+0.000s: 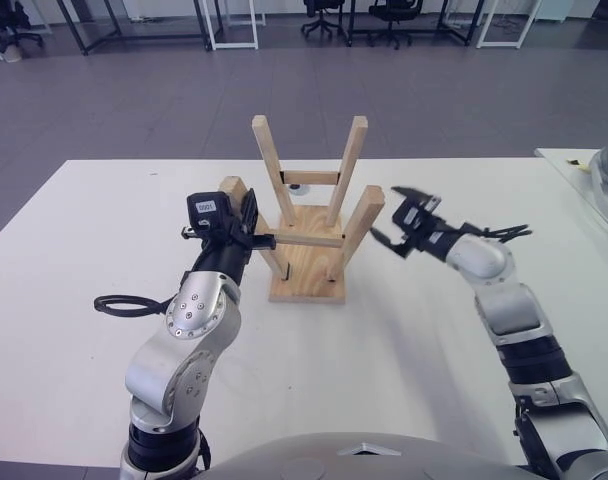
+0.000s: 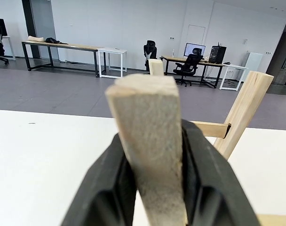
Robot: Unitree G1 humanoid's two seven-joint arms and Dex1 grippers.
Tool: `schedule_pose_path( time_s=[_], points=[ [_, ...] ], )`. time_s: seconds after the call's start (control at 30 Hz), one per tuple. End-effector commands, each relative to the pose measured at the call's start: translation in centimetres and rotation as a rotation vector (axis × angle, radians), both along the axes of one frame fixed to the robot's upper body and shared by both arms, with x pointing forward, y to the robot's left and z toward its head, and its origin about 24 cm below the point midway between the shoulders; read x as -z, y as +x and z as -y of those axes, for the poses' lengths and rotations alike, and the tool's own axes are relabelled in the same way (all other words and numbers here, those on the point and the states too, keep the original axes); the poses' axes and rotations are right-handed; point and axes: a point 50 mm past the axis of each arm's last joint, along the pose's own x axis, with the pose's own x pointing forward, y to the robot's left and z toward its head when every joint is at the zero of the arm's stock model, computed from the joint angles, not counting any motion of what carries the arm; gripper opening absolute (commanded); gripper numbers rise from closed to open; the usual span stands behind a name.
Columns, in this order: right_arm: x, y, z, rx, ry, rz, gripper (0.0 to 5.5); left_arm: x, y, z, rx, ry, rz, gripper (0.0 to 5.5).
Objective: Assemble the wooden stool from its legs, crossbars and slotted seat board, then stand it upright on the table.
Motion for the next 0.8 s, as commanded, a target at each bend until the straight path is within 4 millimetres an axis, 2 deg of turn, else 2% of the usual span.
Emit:
schedule_pose_path(
  time_s=[0.03,0.1,0.13,0.17,0.23,0.3,0.4,0.47,0.57,0.67,0.8],
  points=[
    [-8.3,0.4,-0.8,0.042,0.201,0.220,4.32,6.4,-0.9,0.0,0.006,0.084,-0.374,1.04],
    [-11.8,-0.6,-3.9,-0.100,0.249,0.310,4.32,6.5,-0.8,0.3,0.007,0.083,-0.375,1.04],
    [-12.8,-1.2,-5.5,-0.167,0.244,0.338,4.32,6.4,-0.7,0.4,0.009,0.083,-0.372,1.04],
    [-13.3,-1.8,-7.2,-0.234,0.230,0.354,4.32,6.3,-0.6,0.5,0.008,0.077,-0.365,1.04],
    [-13.7,-2.4,-9.3,-0.309,0.168,0.378,4.32,6.1,-0.3,0.6,0.007,0.060,-0.353,1.04],
    [-13.6,-2.6,-11.5,-0.369,0.035,0.406,4.32,5.8,0.2,0.7,0.004,0.031,-0.339,1.04],
    [-10.9,-2.3,-13.2,-0.416,-0.263,0.434,4.32,5.6,0.5,0.9,0.014,0.010,-0.328,1.04],
    [-8.0,-2.0,-13.5,-0.437,-0.466,0.421,4.32,5.6,0.6,1.0,0.021,0.024,-0.326,1.04],
    [-4.3,-1.7,-13.3,-0.443,-0.663,0.335,4.32,5.7,0.5,1.1,0.027,0.038,-0.327,1.04],
    [-0.8,-2.9,-13.3,-0.545,-0.738,0.190,4.32,5.8,0.4,1.3,0.044,0.069,-0.327,1.04],
    [0.4,-3.2,-13.4,-0.561,-0.739,0.135,4.32,5.9,0.3,1.6,0.076,0.131,-0.329,1.04]
  ],
)
